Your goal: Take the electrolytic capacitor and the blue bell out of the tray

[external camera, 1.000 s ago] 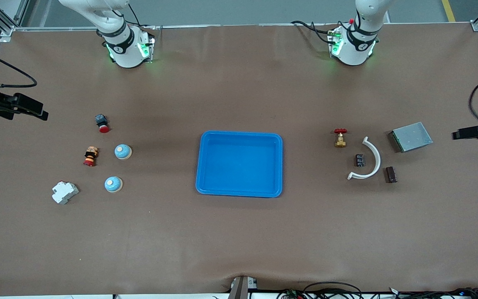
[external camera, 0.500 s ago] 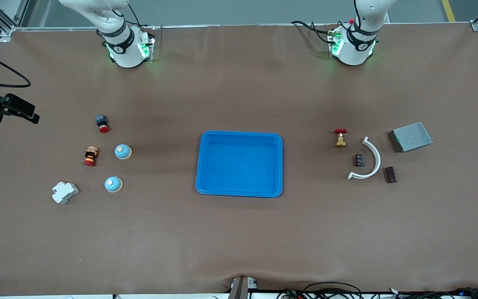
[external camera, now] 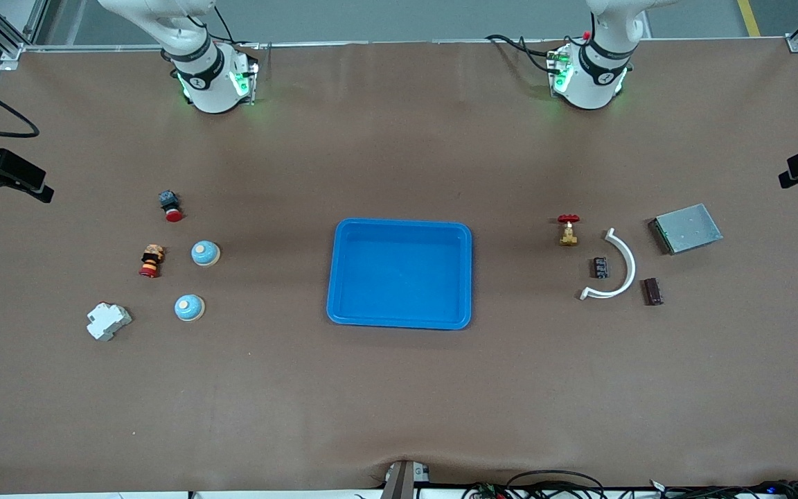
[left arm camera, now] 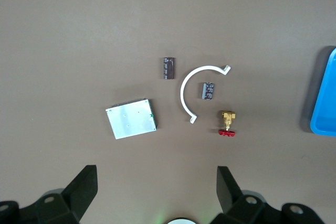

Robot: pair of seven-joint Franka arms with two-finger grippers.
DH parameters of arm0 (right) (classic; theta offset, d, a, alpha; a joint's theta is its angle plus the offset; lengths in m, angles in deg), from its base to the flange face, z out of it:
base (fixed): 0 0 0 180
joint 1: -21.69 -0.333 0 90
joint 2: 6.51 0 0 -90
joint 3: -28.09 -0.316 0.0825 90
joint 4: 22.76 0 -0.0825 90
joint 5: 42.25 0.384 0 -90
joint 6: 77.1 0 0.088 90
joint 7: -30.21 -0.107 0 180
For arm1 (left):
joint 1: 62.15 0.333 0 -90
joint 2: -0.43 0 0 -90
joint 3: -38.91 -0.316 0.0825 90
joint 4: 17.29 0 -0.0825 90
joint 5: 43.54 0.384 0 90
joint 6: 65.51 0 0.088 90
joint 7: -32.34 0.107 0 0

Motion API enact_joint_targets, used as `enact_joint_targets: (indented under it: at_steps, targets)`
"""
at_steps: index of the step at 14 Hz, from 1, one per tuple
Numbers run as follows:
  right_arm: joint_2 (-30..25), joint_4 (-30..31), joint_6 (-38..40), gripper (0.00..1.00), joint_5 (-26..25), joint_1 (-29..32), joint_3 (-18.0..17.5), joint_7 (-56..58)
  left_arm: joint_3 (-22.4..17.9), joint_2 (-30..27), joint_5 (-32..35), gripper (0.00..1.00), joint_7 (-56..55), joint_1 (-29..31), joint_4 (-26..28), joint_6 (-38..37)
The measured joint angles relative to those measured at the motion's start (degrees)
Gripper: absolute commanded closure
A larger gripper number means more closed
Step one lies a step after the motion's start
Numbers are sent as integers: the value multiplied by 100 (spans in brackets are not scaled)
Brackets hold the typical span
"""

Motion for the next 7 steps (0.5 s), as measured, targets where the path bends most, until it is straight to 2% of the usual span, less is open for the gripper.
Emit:
enact_joint_targets:
  at_steps: [3,7]
  targets:
    - [0,1,-2,0,0,0,1,0,-510,-6,-18,0,0,-582,-53,9]
    - [0,1,-2,0,2,0,1,0,-560,-6,-20,0,-1,-682,-54,50]
